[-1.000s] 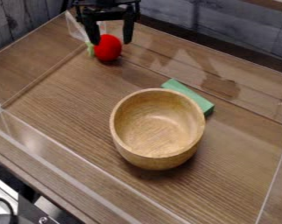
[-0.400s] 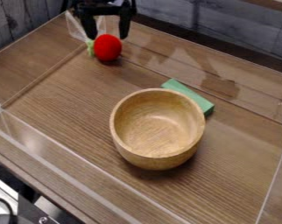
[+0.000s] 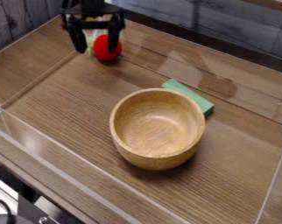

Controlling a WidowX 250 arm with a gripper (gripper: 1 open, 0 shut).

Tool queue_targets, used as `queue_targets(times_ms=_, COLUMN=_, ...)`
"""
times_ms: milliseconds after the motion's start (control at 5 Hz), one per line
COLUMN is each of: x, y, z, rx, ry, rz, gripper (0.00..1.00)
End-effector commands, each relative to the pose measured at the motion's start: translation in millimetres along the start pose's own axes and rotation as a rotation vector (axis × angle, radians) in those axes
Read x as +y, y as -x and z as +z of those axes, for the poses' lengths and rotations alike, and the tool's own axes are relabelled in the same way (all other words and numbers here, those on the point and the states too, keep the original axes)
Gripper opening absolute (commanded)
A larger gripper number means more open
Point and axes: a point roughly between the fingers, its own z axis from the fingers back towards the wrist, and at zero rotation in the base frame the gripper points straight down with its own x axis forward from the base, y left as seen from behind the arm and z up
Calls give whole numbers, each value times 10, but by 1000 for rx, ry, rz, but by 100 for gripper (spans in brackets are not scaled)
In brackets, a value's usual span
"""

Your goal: Move the red fruit to the right

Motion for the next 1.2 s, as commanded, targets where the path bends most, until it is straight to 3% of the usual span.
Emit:
queue_targets(times_ms=0, x=85, y=-214, z=94, rx=-74, ry=4, rz=-18, gripper=100)
queue_targets(times_ms=400, x=-97, y=29, z=-105, rx=-73, ry=4, rz=-21, gripper=100)
queue_targets(times_ms=600, x=-206, y=24, z=-49, rx=-70, ry=23, rz=-20, gripper=100)
queue_targets(times_ms=1000, x=-330, y=-82, z=316, rx=-62, ry=91, rz=-22, gripper=100)
